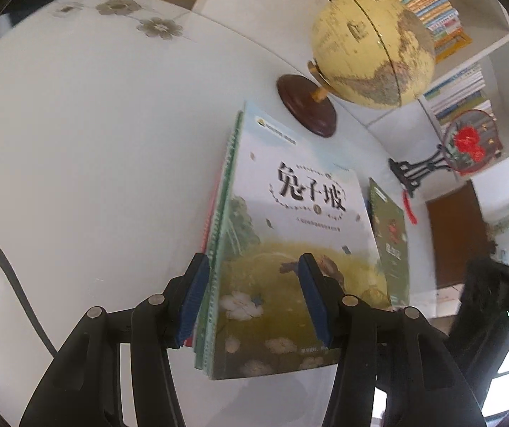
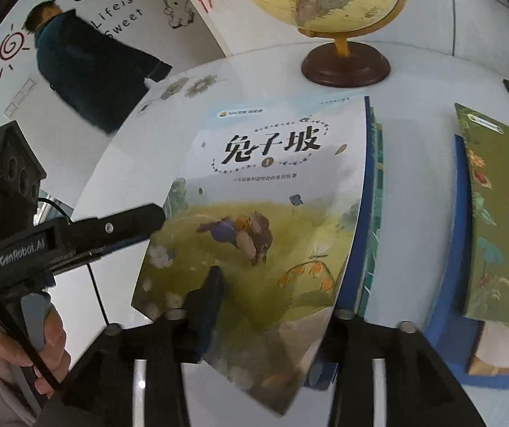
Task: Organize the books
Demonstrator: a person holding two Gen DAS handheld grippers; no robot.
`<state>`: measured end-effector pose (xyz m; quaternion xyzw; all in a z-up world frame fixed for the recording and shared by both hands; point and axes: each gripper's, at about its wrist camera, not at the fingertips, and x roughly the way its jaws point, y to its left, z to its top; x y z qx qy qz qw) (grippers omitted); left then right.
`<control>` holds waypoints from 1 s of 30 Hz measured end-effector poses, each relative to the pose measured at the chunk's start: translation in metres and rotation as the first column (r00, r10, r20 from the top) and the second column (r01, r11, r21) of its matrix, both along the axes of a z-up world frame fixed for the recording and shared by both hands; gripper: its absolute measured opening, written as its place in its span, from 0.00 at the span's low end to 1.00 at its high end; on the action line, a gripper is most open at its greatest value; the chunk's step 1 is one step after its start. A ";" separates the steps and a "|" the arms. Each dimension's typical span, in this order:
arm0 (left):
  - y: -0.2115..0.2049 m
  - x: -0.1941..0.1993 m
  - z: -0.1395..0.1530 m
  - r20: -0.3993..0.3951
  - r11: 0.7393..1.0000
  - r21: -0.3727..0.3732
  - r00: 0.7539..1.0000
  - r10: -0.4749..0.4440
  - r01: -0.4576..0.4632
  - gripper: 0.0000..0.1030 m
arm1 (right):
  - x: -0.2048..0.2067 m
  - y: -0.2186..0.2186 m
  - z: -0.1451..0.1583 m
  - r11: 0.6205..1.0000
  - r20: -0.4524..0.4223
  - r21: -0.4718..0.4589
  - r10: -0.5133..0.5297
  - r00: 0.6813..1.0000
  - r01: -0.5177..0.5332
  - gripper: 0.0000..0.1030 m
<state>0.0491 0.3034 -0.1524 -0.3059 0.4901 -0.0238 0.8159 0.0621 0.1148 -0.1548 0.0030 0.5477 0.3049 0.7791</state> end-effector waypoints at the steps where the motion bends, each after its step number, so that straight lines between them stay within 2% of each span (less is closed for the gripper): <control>1: 0.000 0.001 0.002 -0.010 1.000 0.026 1.000 0.009 -0.009 0.52 | -0.001 0.001 0.001 1.000 0.001 -0.022 0.003 1.000 -0.003 0.47; 3: -0.001 0.001 0.009 -0.005 0.998 0.053 1.000 0.018 -0.018 0.52 | -0.004 -0.002 0.002 0.997 0.004 -0.079 0.005 1.000 -0.004 0.48; 6: -0.009 -0.001 0.021 0.008 0.993 0.113 1.000 0.020 -0.020 0.53 | -0.007 -0.018 0.002 0.994 -0.008 -0.112 -0.020 1.000 0.019 0.48; 10: -0.029 0.001 0.036 0.017 0.982 0.187 1.000 -0.001 -0.002 0.55 | -0.005 -0.057 0.006 0.994 -0.034 -0.080 -0.077 0.996 0.075 0.48; 15: -0.069 0.008 0.054 0.029 0.967 0.254 0.999 -0.040 0.031 0.60 | -0.002 -0.110 0.018 0.989 -0.024 -0.037 -0.143 0.989 0.142 0.48; 22: -0.140 0.025 0.091 0.078 0.932 0.356 0.991 -0.106 0.072 0.60 | 0.003 -0.174 0.048 0.980 0.071 0.001 -0.197 0.978 0.198 0.48; 27: -0.180 0.036 0.108 0.121 0.926 0.371 0.985 -0.121 0.069 0.60 | 0.012 -0.209 0.065 0.979 0.119 0.013 -0.203 0.972 0.203 0.48; 30: -0.203 0.042 0.116 0.144 0.910 0.408 0.979 -0.142 0.072 0.60 | 0.015 -0.229 0.072 0.978 0.144 0.018 -0.207 0.968 0.206 0.48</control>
